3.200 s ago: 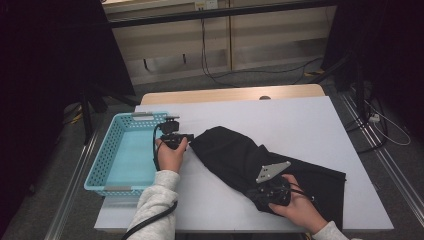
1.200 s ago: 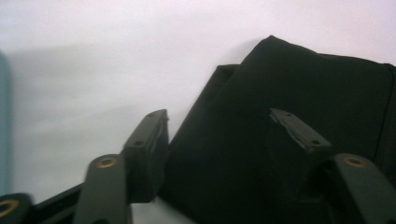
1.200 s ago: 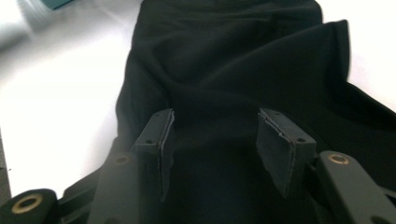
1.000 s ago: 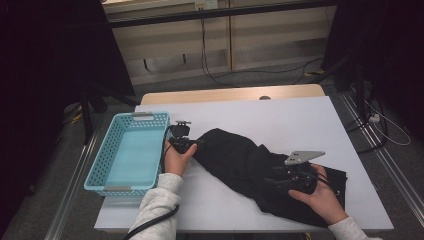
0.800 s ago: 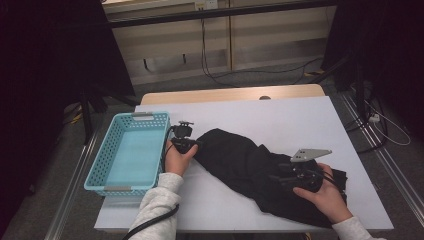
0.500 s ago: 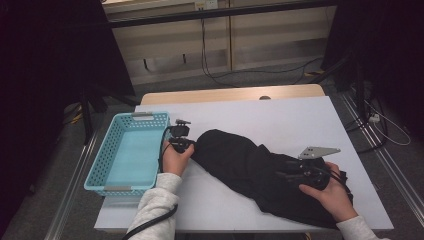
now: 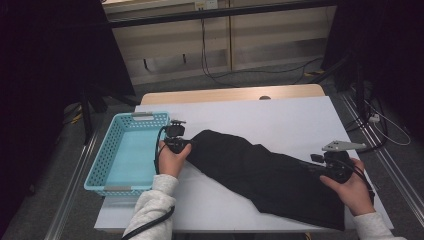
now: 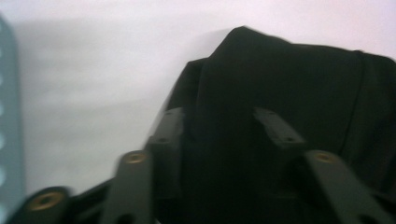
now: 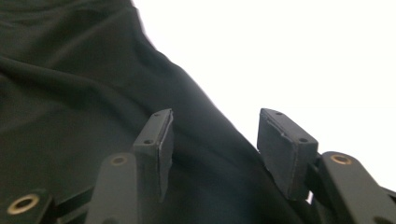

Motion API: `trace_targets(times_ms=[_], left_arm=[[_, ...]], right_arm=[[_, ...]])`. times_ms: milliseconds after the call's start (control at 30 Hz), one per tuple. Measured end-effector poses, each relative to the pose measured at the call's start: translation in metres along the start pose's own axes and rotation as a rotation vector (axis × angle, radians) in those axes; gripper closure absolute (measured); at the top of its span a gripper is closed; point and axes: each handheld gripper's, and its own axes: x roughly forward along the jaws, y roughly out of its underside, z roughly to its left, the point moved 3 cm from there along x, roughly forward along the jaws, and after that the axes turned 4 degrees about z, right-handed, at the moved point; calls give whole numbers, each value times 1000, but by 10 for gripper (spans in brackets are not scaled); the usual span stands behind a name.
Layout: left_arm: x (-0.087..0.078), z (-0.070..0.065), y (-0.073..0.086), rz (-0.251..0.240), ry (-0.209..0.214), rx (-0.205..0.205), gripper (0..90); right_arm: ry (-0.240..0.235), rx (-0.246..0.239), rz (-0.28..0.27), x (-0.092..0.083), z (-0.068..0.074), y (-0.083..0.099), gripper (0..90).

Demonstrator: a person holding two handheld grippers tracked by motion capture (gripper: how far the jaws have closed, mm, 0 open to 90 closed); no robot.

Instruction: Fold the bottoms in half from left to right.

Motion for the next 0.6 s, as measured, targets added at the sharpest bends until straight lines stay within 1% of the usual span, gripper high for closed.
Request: trace_targets(times_ms=[33,67,100,200,233,267,300,333,367,400,433,467,500,567,600], left_arm=[[2,0,-2,-16,-6,7,353],[2,0,-2,-16,-6,7,337],[3,0,-3,-22,-18,19,312],[5,0,-3,-16,-13,15,249],[5,1,-4,-20,-12,18,241],[5,1,-4,-20,-12,18,241],[4,1,-5,-19,-15,17,237],[4,1,-5,-19,-15,17,232],[3,2,-5,-28,-7,11,220],[3,2,-5,-28,-7,11,216],[3,1,-6,-28,-5,13,216],[3,1,-6,-28,-5,13,216],[4,2,-6,-25,-15,15,216],[5,2,-6,-24,-20,10,206],[5,2,-6,-24,-20,10,196]], right_arm=[[1,7,11,3,-4,2,484],[1,7,11,3,-4,2,484],[3,13,24,6,-8,4,498],[6,26,38,9,-12,6,509],[16,38,56,11,-14,8,522],[16,38,56,11,-14,8,522],[15,43,59,12,-18,9,522],[15,43,59,12,-18,9,522],[14,73,43,8,-25,7,527],[14,73,43,8,-25,7,527],[16,88,39,3,-30,6,536],[16,88,39,3,-30,6,536],[-2,78,49,6,-29,6,568],[-11,63,87,10,-27,9,577],[-11,63,87,10,-27,9,577]])
